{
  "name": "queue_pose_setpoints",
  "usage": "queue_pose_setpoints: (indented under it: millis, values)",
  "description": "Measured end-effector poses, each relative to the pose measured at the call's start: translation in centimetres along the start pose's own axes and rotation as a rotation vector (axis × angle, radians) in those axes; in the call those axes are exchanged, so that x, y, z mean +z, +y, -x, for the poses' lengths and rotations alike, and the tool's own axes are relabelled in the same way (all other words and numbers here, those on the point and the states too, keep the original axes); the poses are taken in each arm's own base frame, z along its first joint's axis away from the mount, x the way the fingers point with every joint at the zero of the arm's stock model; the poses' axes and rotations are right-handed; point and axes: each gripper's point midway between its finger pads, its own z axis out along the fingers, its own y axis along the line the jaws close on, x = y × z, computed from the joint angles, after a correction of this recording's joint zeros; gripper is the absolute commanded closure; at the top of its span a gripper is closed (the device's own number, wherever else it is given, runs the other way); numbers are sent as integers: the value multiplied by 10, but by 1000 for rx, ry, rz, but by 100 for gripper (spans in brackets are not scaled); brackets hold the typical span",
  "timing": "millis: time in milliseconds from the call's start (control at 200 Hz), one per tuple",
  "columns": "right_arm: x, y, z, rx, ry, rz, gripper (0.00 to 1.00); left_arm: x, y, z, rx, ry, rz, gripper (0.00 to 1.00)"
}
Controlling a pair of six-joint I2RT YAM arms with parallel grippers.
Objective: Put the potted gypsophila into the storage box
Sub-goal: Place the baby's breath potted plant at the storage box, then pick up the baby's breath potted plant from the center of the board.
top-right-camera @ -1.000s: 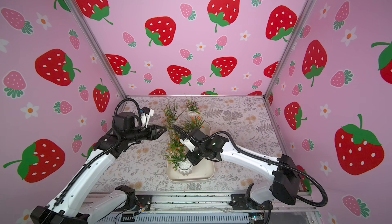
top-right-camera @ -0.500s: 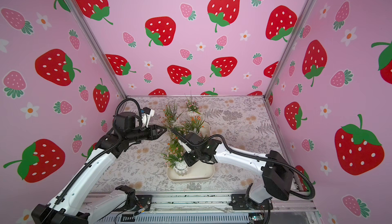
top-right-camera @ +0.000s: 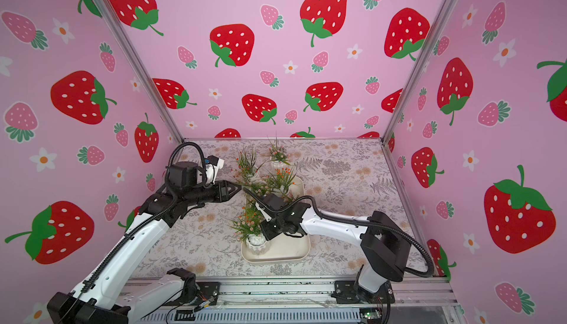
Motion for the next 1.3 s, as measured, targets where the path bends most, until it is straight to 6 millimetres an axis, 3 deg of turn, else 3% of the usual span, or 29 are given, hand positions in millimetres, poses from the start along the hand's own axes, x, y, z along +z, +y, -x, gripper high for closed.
queue_pose_setpoints:
  millis: [125,230,335,465,585,710,926,1116,1301]
  values:
    - [-5,2,5,2,-26,5,70,0,1,0,0,0,4,60]
    - [-19,6,11,-10,-61,9,66,0,1,0,0,-1,8,60]
    - [-44,8,18,-24,-115,10,64,0,3,0,3,-4,16,59]
    - [-90,2,26,-35,-216,3,58,0,8,0,4,-5,44,58]
    - [-133,-24,37,1,-329,-26,55,-2,14,-1,-3,-2,84,58]
    - [-157,-64,48,70,-395,-87,55,-2,22,3,-12,-2,132,57]
    - [-161,-120,59,173,-385,-163,50,-5,53,6,-100,6,236,58]
    - [-155,-161,95,258,-377,-181,50,-10,84,14,-221,-13,285,59]
    - [-140,-210,127,382,-368,-177,53,0,99,10,-296,29,268,59]
